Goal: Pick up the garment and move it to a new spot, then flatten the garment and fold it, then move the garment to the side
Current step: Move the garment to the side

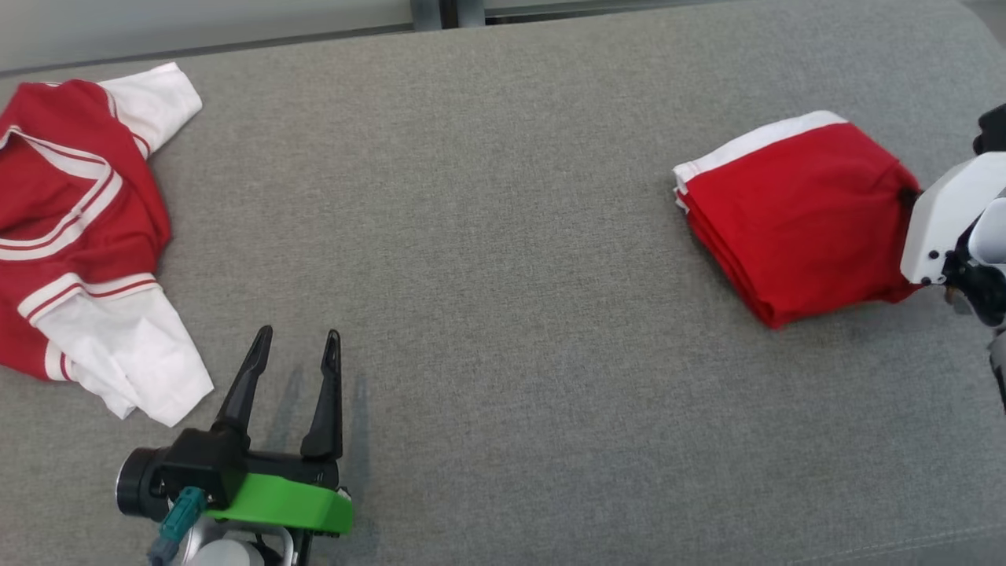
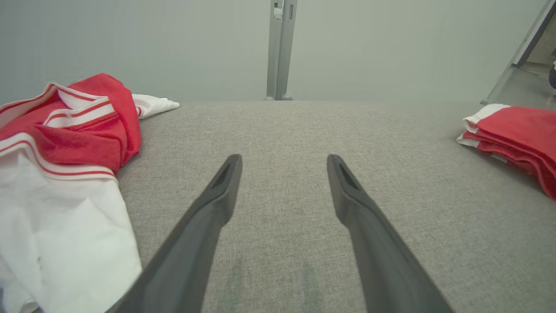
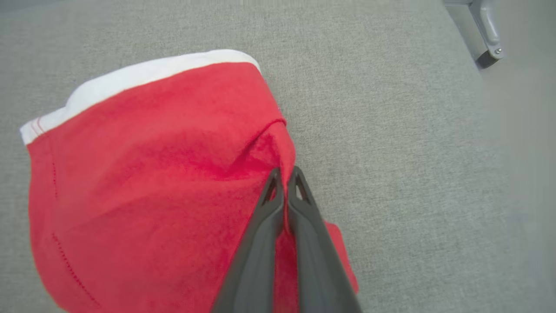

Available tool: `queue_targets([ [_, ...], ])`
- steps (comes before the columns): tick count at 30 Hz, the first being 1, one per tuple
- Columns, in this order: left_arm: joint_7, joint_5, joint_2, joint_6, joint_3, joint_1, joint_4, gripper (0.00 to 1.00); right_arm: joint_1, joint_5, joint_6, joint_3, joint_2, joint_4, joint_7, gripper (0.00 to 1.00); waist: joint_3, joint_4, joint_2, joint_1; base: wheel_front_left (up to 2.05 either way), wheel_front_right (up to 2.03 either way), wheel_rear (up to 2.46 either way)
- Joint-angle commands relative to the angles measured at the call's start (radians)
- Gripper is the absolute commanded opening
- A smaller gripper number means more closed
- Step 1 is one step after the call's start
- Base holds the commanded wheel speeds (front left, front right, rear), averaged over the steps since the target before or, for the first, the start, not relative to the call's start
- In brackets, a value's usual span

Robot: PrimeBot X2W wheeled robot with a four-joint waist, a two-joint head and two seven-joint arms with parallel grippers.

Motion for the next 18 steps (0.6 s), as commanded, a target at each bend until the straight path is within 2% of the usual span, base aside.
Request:
queue_targets([
  [1,0.000,0.008,0.013,-0.003,-0.005,-0.029,-0.005,1.00,-0.025,-0.025,-0.001,-0.003,-0.018,0.001,-0.016,0.00,0.069,-0.054,-0.0001,0.0000,0.00,0.00,0.00],
  [9,0.000,-0.003,0.029,-0.008,-0.018,-0.069,-0.014,1.00,-0.067,-0.126,-0.001,-0.058,-0.081,0.044,-0.042,0.00,0.139,-0.063,-0.0001,0.0000,0.00,0.00,0.00],
  [18,0.000,-0.009,0.032,-0.008,-0.012,-0.056,-0.014,1.00,-0.035,-0.212,-0.001,-0.124,-0.094,0.086,-0.069,0.00,0.143,-0.066,-0.0001,0.0000,0.00,0.00,0.00],
])
